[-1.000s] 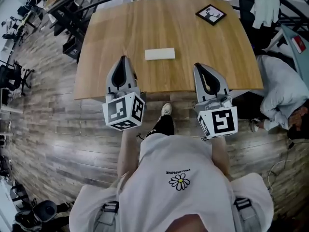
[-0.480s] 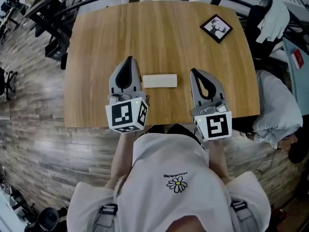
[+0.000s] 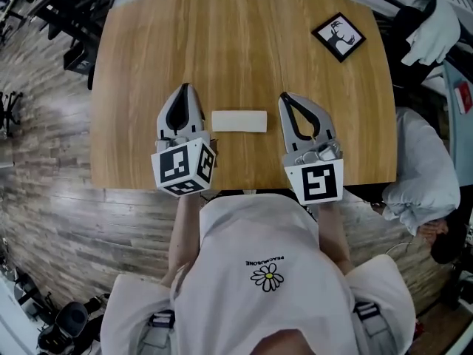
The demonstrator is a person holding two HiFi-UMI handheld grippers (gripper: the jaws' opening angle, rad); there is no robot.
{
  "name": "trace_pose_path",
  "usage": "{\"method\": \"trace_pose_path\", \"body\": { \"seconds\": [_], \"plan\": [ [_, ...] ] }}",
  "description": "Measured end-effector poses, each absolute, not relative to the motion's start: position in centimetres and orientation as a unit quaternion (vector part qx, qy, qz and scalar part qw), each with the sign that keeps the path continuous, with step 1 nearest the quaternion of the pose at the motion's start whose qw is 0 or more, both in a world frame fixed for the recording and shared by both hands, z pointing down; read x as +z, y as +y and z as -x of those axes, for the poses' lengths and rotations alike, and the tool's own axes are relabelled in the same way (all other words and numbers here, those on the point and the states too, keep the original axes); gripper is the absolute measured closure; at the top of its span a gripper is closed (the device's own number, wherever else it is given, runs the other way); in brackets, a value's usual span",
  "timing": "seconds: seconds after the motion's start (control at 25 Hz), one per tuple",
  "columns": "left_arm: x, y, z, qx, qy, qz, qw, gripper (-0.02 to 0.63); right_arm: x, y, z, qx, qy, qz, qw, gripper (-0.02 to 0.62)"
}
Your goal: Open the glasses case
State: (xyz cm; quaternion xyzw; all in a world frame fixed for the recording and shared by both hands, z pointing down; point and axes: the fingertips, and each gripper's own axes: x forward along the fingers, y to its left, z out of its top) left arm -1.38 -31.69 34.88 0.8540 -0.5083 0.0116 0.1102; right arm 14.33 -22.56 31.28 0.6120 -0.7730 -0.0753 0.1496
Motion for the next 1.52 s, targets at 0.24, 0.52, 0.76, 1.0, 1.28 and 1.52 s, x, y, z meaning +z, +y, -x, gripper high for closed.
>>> {"method": "trace_pose_path", "body": {
  "seconds": [0.24,0.52,0.76,1.0,1.28,1.52],
  "plan": [
    [37.8,-33.2,0.7,0.053,-0.472,-0.87,0.135,0.522,34.1,-23.5,-14.1,-0.097,-0.809,-0.528,0.239,0.463],
    [48.8,-27.6,1.9,0.186,-0.423,-0.856,0.233,0.499,42.2,-23.9,-12.5,-0.102,-0.836,-0.378,0.385,0.414],
    [55.4,-23.6,1.5,0.284,-0.373,-0.84,0.273,0.476,49.0,-22.5,-11.2,-0.035,-0.845,-0.315,0.432,0.4],
    [58.2,-23.3,1.2,0.312,-0.358,-0.829,0.296,0.463,54.2,-20.2,-10.3,-0.032,-0.83,-0.256,0.495,0.358],
    [59.0,-24.0,0.8,0.311,-0.359,-0.83,0.29,0.468,57.9,-20.0,-10.6,-0.045,-0.808,-0.25,0.532,0.345],
    [58.8,-23.7,0.2,0.316,-0.339,-0.84,0.283,0.508,58.9,-20.2,-11.1,-0.058,-0.793,-0.255,0.55,0.345]
  ]
}}
